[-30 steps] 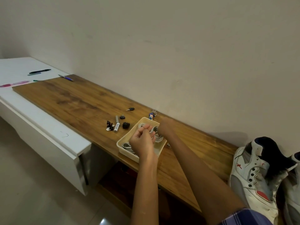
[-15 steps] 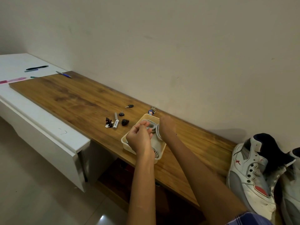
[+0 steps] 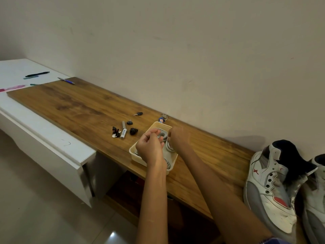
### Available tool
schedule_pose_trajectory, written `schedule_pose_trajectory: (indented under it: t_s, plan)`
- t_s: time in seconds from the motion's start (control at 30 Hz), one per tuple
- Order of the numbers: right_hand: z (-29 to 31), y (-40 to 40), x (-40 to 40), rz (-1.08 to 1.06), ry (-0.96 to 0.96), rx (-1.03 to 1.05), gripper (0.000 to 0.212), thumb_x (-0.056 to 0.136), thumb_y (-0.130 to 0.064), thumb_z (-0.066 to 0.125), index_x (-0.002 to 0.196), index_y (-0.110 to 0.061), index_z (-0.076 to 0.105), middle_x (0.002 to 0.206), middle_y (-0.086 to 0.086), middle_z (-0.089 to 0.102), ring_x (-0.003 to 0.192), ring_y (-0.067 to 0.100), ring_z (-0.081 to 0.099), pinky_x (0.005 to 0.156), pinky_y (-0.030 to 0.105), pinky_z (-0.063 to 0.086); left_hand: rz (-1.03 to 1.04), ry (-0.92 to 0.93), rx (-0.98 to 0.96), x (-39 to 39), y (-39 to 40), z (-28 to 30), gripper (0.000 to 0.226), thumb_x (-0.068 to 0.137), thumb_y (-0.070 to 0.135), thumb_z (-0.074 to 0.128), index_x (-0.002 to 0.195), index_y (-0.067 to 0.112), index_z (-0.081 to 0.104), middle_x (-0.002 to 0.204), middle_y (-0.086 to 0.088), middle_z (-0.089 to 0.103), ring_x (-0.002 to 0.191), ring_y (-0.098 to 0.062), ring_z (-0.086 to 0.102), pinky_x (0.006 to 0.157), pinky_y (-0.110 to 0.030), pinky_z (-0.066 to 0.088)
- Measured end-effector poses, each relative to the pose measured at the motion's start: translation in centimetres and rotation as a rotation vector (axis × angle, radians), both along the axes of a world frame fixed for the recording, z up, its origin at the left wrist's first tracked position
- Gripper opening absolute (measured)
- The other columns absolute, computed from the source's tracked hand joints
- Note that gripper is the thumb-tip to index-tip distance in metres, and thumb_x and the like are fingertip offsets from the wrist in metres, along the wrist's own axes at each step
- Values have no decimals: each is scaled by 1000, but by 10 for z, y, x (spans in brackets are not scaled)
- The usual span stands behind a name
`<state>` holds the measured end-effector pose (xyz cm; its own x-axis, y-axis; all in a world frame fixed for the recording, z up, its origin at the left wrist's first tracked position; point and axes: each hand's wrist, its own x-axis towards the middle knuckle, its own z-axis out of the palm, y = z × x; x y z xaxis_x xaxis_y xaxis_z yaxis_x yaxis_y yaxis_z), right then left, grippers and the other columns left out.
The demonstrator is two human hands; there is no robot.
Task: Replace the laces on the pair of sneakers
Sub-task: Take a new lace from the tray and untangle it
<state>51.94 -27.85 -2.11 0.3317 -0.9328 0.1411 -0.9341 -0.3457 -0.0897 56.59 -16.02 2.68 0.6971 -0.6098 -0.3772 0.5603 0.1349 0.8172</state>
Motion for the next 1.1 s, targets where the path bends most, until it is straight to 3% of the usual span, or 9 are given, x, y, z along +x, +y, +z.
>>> schedule_pose_trajectory:
  t_s: [0.27, 0.43, 0.7, 1.0, 1.1]
  plan:
    - [0, -6, -4, -19, -259, -8, 23, 96, -13, 47, 97, -3, 68, 96, 13, 68, 87, 26, 61, 64, 29, 38, -18, -31, -8, -1, -1, 0, 26, 91, 3, 51, 77, 22, 62, 88, 2, 68, 81, -12, 65, 65, -20, 52]
    - [12, -3, -31, -47, -493, -106, 23, 94, -14, 52, 102, -2, 68, 99, 13, 70, 92, 26, 64, 77, 31, 47, -65, -91, -8, -4, -4, 0, 28, 92, 1, 48, 77, 21, 62, 85, 3, 67, 72, -8, 62, 60, -17, 50]
    - [16, 21, -106, -68, -433, -99, 25, 91, -12, 50, 109, -4, 66, 105, 11, 69, 96, 25, 63, 85, 37, 49, -250, -293, -11, -23, -14, -3, 29, 88, -2, 47, 76, 17, 66, 81, 2, 67, 65, -9, 60, 61, -21, 50]
    - [41, 50, -193, -81, -451, -140, 22, 90, -11, 53, 109, -6, 65, 99, 8, 69, 89, 22, 63, 79, 35, 52, -527, -527, 35, -72, -18, -7, 25, 88, 0, 44, 82, 12, 66, 78, 3, 65, 61, -8, 58, 57, -18, 48]
    - [40, 53, -202, -94, -483, -141, 22, 90, -11, 55, 108, -5, 66, 98, 9, 70, 88, 22, 64, 79, 35, 52, -589, -652, 59, -88, -20, -9, 28, 88, 4, 47, 76, 21, 66, 83, 2, 69, 72, -14, 64, 70, -30, 54]
